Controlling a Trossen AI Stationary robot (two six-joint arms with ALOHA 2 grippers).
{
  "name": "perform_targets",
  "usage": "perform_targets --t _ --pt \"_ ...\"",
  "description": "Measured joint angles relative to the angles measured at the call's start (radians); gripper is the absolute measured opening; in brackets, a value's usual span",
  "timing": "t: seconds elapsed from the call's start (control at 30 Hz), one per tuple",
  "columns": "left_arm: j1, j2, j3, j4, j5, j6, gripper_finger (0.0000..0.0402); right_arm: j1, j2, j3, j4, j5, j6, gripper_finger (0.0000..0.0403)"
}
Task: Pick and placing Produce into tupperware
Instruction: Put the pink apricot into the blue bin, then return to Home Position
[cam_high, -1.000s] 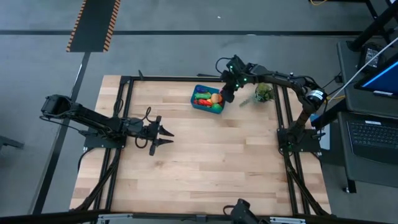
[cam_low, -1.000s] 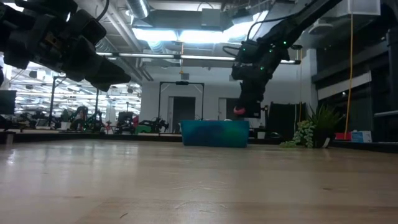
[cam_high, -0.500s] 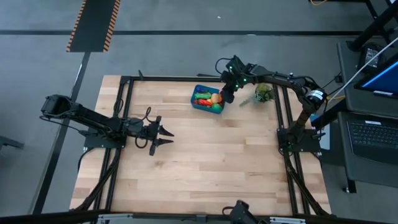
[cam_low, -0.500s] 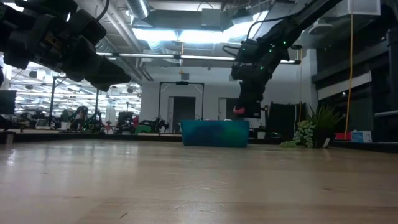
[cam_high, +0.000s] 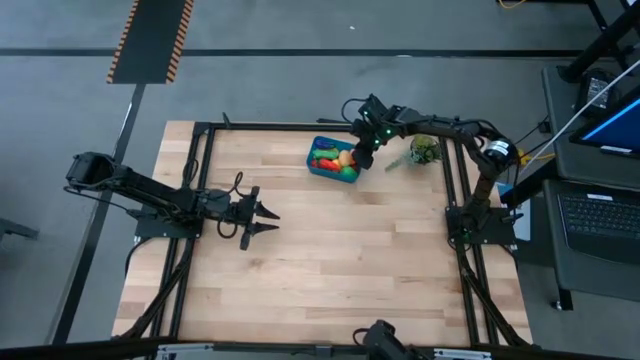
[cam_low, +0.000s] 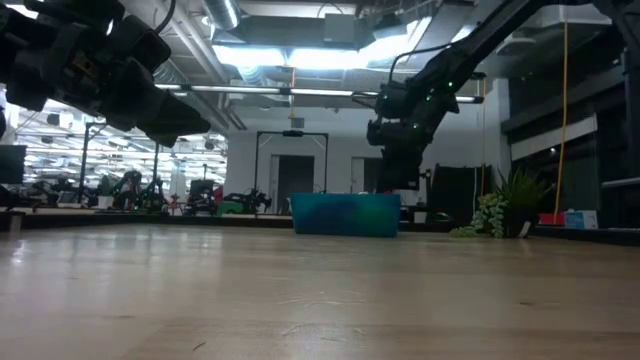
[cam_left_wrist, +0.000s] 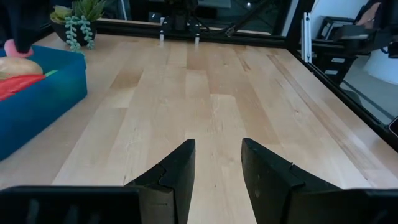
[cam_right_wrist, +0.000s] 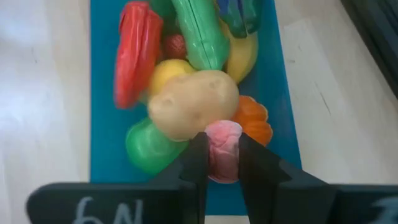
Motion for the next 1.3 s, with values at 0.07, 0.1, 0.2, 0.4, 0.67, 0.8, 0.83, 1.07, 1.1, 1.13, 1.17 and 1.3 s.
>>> perform_targets --t 0.07,0.1,0.2,0.4,0.67,0.8,0.83,1.07,1.1,1.13,1.17,1.3 --pt "0.0 0.0 0.0 0.0 0.0 0.0 0.0124 0.0 0.012 0.0 0.007 0.001 0.0 0.0074" --pt "0.0 0.0 0.0 0.0 0.0 0.0 0.0124 0.0 0.018 0.0 0.007 0.002 0.0 0.0075" --pt "0.0 0.0 0.0 0.0 0.0 0.0 0.0124 -0.002 0.031 0.0 0.008 0.002 -0.001 0.0074" --pt "0.0 0.0 0.0 0.0 0.0 0.0 0.0124 -0.002 0.031 0.0 0.027 0.0 0.001 0.0078" --pt "0.0 0.0 0.0 0.0 0.0 0.001 0.0124 0.0 0.029 0.0 0.042 -0.003 0.03 0.0138" --pt "0.0 0.0 0.0 0.0 0.0 0.001 0.0124 0.0 0.029 0.0 0.051 -0.004 0.055 0.0169" --pt "0.0 0.0 0.0 0.0 0.0 0.001 0.0124 0.0 0.029 0.0 0.051 -0.004 0.055 0.0176" --pt "0.014 0.0 0.0 0.049 0.0 0.036 0.0124 0.0 0.028 0.064 -0.09 -0.004 0.076 0.0195" --pt "0.015 0.0 0.0 0.067 0.0 0.036 0.0124 0.0 0.028 0.079 -0.114 -0.004 0.081 0.0195" --pt "0.015 0.0 0.0 0.078 0.0 0.04 0.0124 0.0 0.025 0.091 -0.129 -0.004 0.083 0.0195" --pt "0.015 0.0 0.0 0.082 0.0 0.049 0.0124 0.0 0.017 0.097 -0.135 -0.004 0.081 0.0196" --pt "0.016 -0.031 0.0 0.075 0.001 0.079 0.0124 0.016 -0.047 0.079 -0.115 -0.004 0.054 0.0196"
